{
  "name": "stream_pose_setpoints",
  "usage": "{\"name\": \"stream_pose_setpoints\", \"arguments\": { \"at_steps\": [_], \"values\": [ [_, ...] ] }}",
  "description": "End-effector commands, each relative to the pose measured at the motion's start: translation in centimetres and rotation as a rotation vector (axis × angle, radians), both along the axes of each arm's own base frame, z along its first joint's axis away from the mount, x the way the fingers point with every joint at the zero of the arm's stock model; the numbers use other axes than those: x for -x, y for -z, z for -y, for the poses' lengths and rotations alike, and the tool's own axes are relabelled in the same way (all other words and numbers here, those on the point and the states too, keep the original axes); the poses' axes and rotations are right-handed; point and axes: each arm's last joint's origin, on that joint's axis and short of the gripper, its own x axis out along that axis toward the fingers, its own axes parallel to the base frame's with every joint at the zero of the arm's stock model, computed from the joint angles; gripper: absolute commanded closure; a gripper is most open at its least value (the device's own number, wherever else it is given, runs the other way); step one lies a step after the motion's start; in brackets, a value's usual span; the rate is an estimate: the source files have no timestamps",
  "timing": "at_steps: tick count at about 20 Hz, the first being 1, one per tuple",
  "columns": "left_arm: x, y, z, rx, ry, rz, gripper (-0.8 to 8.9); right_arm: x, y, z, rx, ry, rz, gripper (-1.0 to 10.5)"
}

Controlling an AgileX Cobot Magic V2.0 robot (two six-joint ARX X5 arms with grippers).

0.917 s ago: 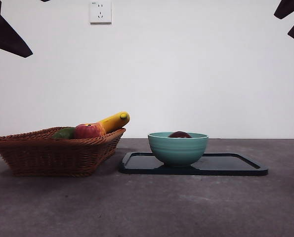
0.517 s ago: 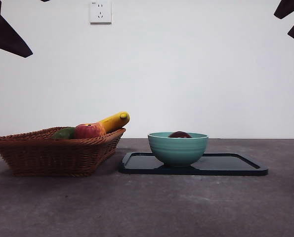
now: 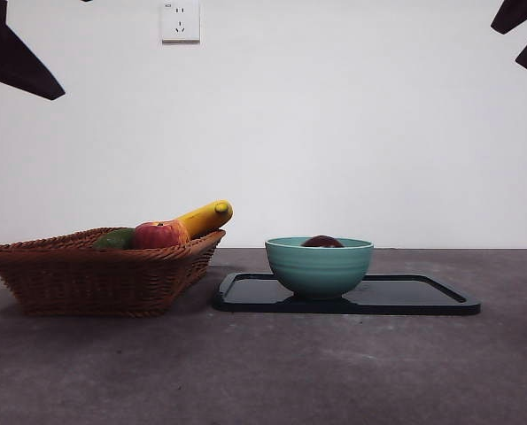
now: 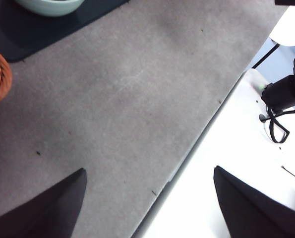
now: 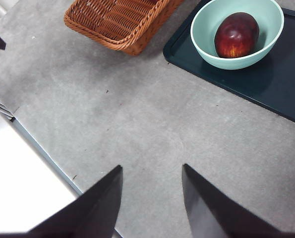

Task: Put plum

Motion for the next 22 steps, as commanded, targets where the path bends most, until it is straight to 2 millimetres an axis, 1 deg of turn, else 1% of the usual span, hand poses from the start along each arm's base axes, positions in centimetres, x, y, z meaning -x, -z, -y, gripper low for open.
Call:
{"name": "stream_pose_setpoints", "arguments": {
  "at_steps": [1,7,9,12,14,18,20,22],
  "values": [
    [-0.3,-0.5,0.3,0.033,-0.009,0.022,4.09,-0.1,-0.3,-0.1,-0.005,-0.011,0.01,7.6],
    [-1.5,-1.9,1.2,0.142,-0.047,0.112,4.09,-0.1,-0.3,-0.1,-0.004,-0.011,0.011,7.6],
    [-2.2,-2.5,1.6,0.165,-0.06,0.137,4.08,-0.1,-0.3,-0.1,-0.004,-0.011,0.011,7.6],
    [-3.8,-3.5,2.4,0.157,-0.085,0.165,4.08,-0.1,-0.3,-0.1,-0.004,-0.011,0.01,7.6],
    [-5.2,-4.3,3.1,0.145,-0.1,0.174,4.08,-0.1,-0.3,-0.1,-0.004,-0.011,0.01,7.6],
    [-10.1,-6.0,5.8,0.124,-0.12,0.191,4.09,-0.1,-0.3,-0.1,-0.005,-0.011,0.01,7.6],
    [-12.5,-6.2,7.4,0.105,-0.128,0.196,4.09,-0.1,-0.3,-0.1,-0.005,-0.011,0.01,7.6],
    [-14.8,-5.8,9.1,0.086,-0.135,0.192,4.09,-0.1,-0.3,-0.1,-0.005,-0.011,0.01,7.6]
  ]
}}
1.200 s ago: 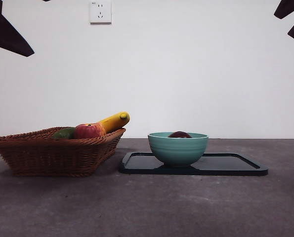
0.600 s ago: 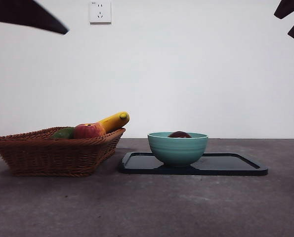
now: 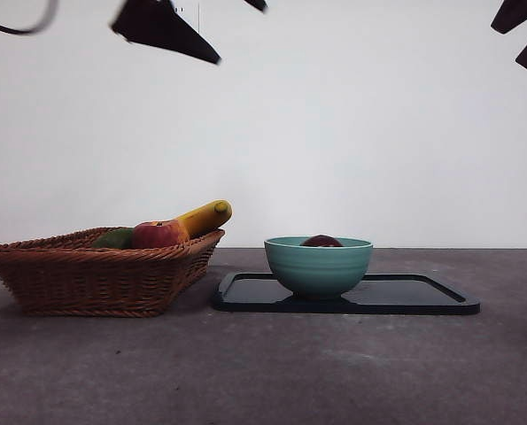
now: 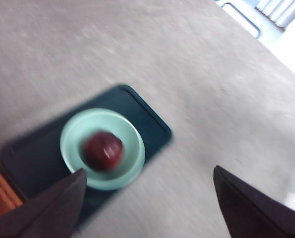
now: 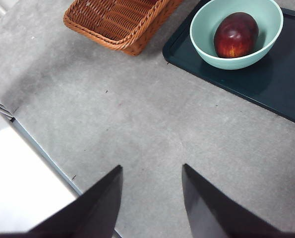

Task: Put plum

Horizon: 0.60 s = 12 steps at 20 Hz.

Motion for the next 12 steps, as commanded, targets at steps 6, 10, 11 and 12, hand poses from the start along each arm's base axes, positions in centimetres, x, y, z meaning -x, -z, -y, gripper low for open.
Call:
{"name": "stream_pose_setpoints", "arguments": {
  "at_steps": [6,10,11,12],
  "values": [
    [-6.6,3.5,6.5,-0.077,-0.005,-0.017,4.09,-0.1,-0.3,-0.1,-0.005,-0.011,0.01,7.6],
    [-8.4,6.8,9.1,-0.153,-0.017,-0.023,4.09,-0.1,-0.3,-0.1,-0.004,-0.011,0.01,7.6],
    [-8.6,7.7,9.6,-0.175,-0.018,-0.025,4.09,-0.1,-0.3,-0.1,-0.004,-0.011,0.01,7.6],
    [-8.7,8.6,10.2,-0.193,-0.014,-0.03,4.09,-0.1,-0.3,-0.1,-0.004,-0.011,0.01,7.6]
  ]
}}
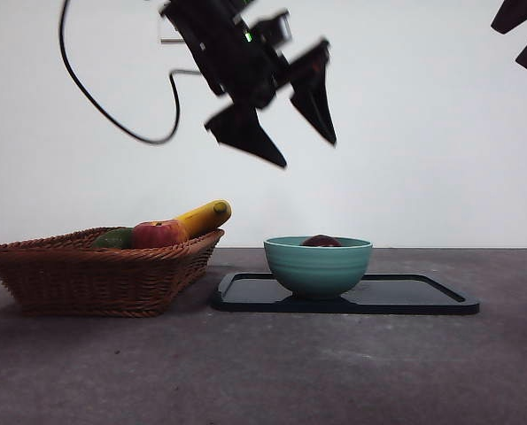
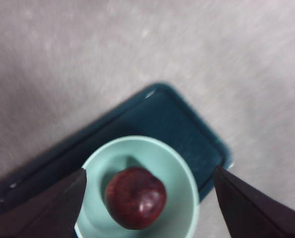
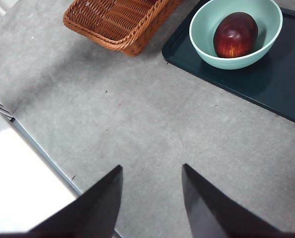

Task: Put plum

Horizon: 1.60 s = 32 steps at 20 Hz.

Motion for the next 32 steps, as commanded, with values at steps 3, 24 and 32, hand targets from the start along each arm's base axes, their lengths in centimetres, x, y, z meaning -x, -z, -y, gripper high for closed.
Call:
{"name": "stream_pose_setpoints", "arguments": {
  "at_steps": [3,24,32],
  "values": [
    [-0.7,3.4,2.5,-0.056,0.053,-0.013,4.11,-0.1,-0.3,-0.1,-0.004,-0.011,0.01,7.6],
    [-0.5,9.9,4.9,-0.247,0.088,-0.062,4.72,0.1,-0.2,-0.1,-0.017,-0.032,-0.01,7.6],
    [-0.5,9.5,4.9,-0.245,0.095,-0.048,6.02,0.1,-0.2,-0.1,-0.017,-0.032,-0.009,7.6]
  ]
}}
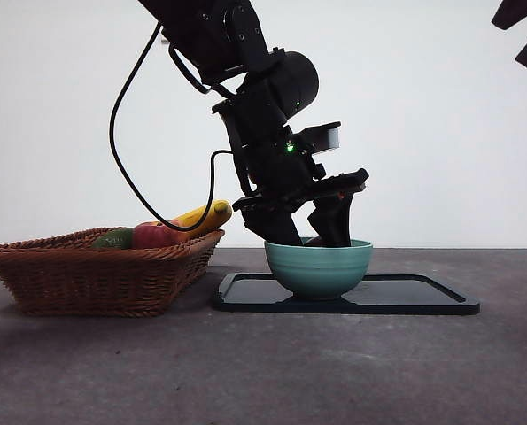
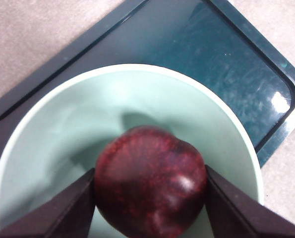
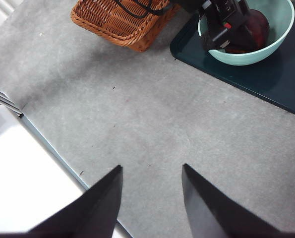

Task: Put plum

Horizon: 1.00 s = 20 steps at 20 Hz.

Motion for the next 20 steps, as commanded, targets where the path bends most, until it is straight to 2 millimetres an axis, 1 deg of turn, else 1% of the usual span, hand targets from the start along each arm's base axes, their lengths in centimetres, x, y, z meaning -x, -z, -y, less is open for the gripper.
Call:
{"name": "stream_pose_setpoints", "arguments": {
  "at_steps": [1,2,4,7,9,11,13,14,17,20],
  "values": [
    [-0.2,-0.2,0.4,0.002,0.009,0.011,6.02,0.0,-0.3,-0.1,-0.004,-0.012,0.01,7.6],
    [-0.2,-0.9,0.3,0.012,0.005,0.024,6.01,-0.1,-0.3,-0.1,-0.004,-0.012,0.01,7.6],
    [-0.1,-3.4,-0.2,0.041,-0.003,0.059,6.01,0.0,-0.3,-0.1,-0.003,-0.01,0.011,7.6],
    [0.7,-8.5,-1.6,0.11,-0.015,0.146,6.01,0.0,-0.3,-0.1,-0.002,-0.01,0.01,7.6],
    [2.0,-12.4,-2.8,0.161,-0.019,0.211,6.01,-0.1,-0.3,-0.1,-0.002,-0.011,0.012,7.6],
    [3.8,-16.2,-4.7,0.198,-0.028,0.259,6.01,-0.1,-0.3,-0.1,-0.001,-0.012,0.014,7.6],
    [6.0,-19.7,-7.3,0.221,-0.05,0.29,6.01,-0.1,-0.3,-0.1,-0.001,-0.011,0.013,7.6],
    [7.0,-21.1,-8.6,0.228,-0.065,0.296,6.01,-0.1,-0.3,-0.1,-0.001,-0.012,0.013,7.6],
    [9.4,-23.9,-12.1,0.231,-0.115,0.304,6.02,-0.1,-0.3,-0.1,-0.001,-0.012,0.014,7.6],
    [11.4,-25.4,-15.2,0.213,-0.169,0.287,6.06,-0.1,-0.3,-0.1,-0.001,-0.012,0.013,7.6]
  ]
}}
